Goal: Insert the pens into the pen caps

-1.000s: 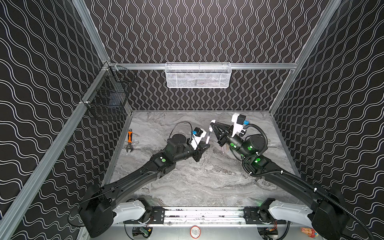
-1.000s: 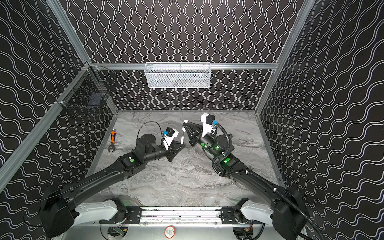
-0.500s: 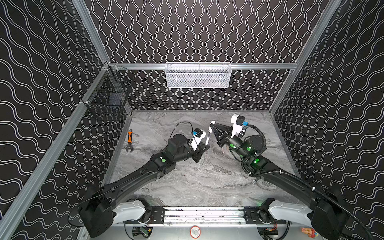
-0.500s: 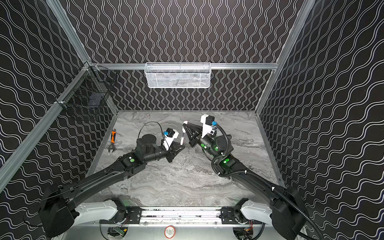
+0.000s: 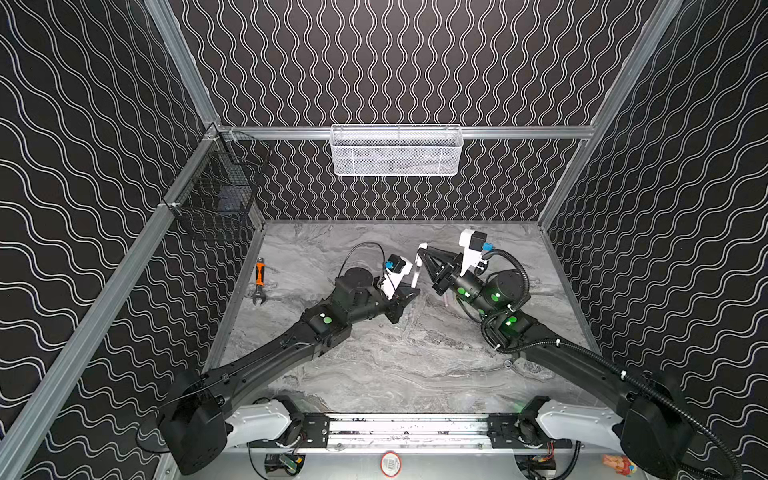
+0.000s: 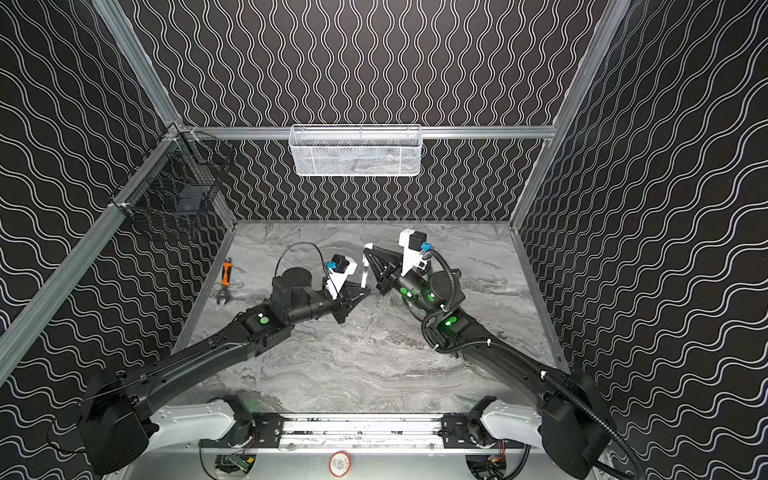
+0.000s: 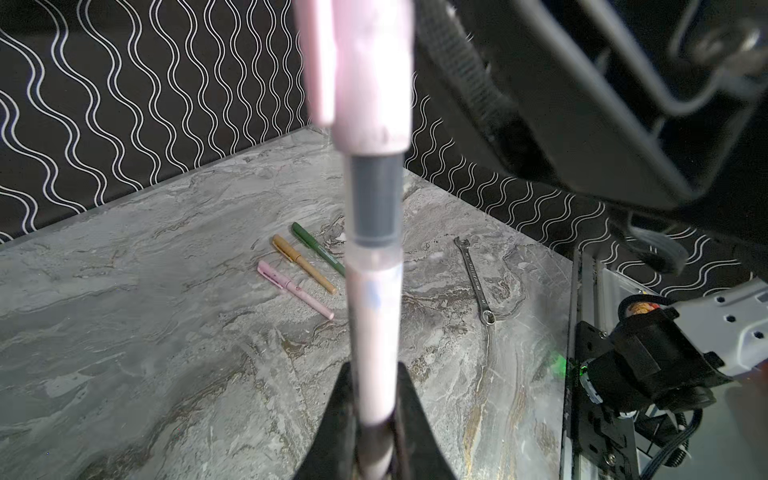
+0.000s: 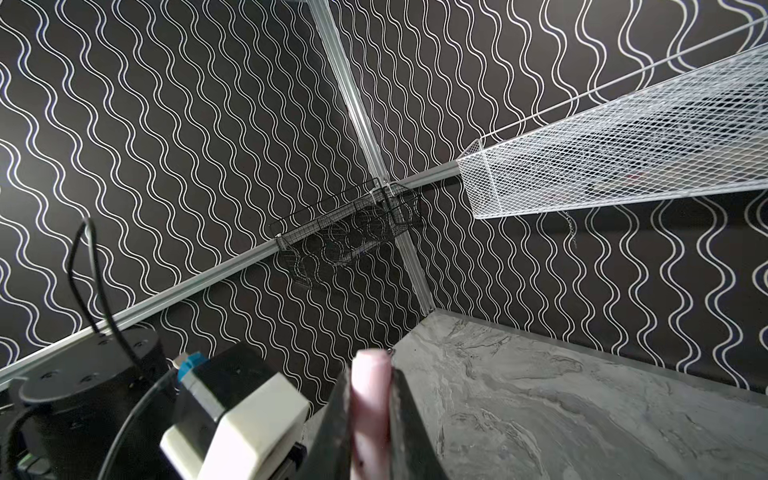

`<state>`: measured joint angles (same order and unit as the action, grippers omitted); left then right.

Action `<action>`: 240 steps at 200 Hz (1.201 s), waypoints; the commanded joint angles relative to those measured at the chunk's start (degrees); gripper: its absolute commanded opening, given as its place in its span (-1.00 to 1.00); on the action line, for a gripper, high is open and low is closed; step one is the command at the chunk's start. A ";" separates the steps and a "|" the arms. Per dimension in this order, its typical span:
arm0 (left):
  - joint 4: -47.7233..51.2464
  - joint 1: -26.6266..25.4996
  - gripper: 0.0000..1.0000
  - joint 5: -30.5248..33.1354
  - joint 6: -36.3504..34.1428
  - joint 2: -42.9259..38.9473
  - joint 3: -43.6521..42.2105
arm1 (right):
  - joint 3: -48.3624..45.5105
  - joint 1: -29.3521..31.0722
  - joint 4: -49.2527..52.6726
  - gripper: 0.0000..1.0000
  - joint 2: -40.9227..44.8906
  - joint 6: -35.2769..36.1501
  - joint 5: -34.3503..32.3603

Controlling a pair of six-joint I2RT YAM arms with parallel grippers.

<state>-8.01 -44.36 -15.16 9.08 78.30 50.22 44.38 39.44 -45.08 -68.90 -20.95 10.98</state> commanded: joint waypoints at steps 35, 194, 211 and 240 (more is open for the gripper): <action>-1.68 -0.11 -1.00 0.63 0.84 0.45 0.99 | -1.06 1.04 0.98 -0.62 1.04 2.55 -0.61; -0.06 -0.10 -1.00 5.93 -1.60 -0.53 1.05 | 18.11 0.29 33.51 -0.29 -0.51 6.00 -0.97; -0.07 -0.10 -1.00 6.16 -1.42 -0.69 0.91 | 19.49 0.29 35.28 -0.29 -1.28 5.92 -0.13; 0.23 -0.09 -1.00 6.95 -1.35 -0.73 1.11 | 21.60 0.29 38.15 -0.34 -2.76 5.28 2.00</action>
<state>-6.76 -44.36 -9.43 8.62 77.71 51.27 64.60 39.70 -10.55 -70.91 -15.59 10.31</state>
